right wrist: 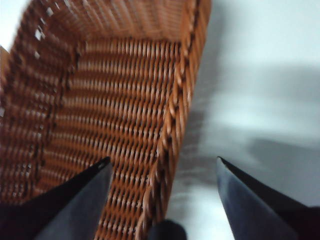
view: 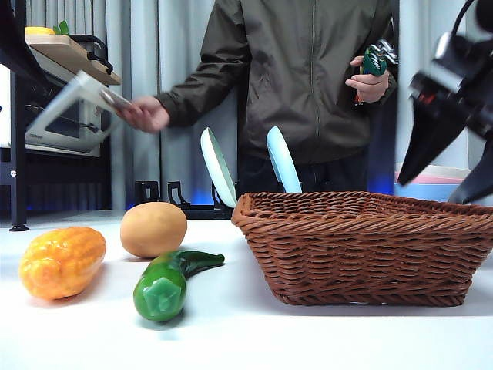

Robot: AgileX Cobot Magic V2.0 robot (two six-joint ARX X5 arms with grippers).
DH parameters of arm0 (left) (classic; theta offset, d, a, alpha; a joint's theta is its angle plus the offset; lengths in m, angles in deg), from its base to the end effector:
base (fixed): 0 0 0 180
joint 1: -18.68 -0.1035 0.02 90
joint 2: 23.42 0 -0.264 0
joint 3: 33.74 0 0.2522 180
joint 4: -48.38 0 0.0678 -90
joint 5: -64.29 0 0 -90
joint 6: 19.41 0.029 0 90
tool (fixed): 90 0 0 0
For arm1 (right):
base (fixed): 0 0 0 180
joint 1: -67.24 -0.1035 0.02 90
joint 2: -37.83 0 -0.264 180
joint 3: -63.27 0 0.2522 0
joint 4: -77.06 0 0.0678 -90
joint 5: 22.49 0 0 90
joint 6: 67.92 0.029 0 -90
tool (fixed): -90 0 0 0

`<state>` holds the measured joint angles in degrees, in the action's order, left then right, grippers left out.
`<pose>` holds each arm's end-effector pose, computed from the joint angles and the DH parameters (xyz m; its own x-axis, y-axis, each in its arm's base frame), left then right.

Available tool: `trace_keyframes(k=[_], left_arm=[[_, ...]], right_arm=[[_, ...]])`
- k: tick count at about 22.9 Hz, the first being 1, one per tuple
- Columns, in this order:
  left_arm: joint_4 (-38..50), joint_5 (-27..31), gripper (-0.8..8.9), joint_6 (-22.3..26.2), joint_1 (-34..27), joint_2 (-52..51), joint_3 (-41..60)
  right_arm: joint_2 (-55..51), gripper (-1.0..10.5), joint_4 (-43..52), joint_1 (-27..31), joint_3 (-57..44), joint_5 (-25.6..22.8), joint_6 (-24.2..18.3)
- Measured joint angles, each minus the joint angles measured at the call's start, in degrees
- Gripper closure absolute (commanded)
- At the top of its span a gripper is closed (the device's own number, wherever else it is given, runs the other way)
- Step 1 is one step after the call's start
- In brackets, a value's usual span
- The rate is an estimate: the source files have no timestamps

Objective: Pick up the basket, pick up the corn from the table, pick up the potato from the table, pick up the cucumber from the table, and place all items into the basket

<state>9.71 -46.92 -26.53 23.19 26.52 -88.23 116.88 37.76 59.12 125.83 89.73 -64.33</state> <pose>0.1786 -0.0246 0.2724 0.7409 -0.4214 -0.5229 0.2997 0.9043 -0.3040 0.2607 0.0483 0.2128 0.4618 0.4479 -0.7656 -0.2893 0.8920 0.3473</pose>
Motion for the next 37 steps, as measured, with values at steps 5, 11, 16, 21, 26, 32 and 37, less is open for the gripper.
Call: trace_keyframes(k=[5,11,16,21,26,32,37], left_arm=[[-0.4,0.0,4.62,0.0,0.0,1.7,-1.0],[-2.4,0.0,4.59,0.3,1.6,9.2,-7.5],[-6.0,0.2,3.42,3.6,7.8,22.0,-16.8],[-6.5,8.0,3.42,4.2,14.3,35.5,-25.7],[-4.7,12.1,3.42,4.6,17.2,45.4,-29.2],[-3.3,13.1,3.44,5.6,19.0,52.6,-29.2],[-3.1,13.7,8.23,7.1,19.3,52.7,-29.2]], right_arm=[[9.0,8.5,0.3,-1.7,1.2,-1.0,0.0],[7.0,9.6,1.4,-1.7,1.2,-1.0,3.0],[-2.6,9.6,1.1,-1.7,1.2,-1.7,3.8],[-12.2,9.6,-0.3,-1.6,1.2,-1.6,4.8],[-17.7,9.6,-2.0,-1.6,1.2,-1.7,4.8],[-19.7,9.6,-3.1,-0.9,1.2,-1.7,4.8],[-19.7,9.6,-3.1,-0.9,1.2,-1.7,5.7]])
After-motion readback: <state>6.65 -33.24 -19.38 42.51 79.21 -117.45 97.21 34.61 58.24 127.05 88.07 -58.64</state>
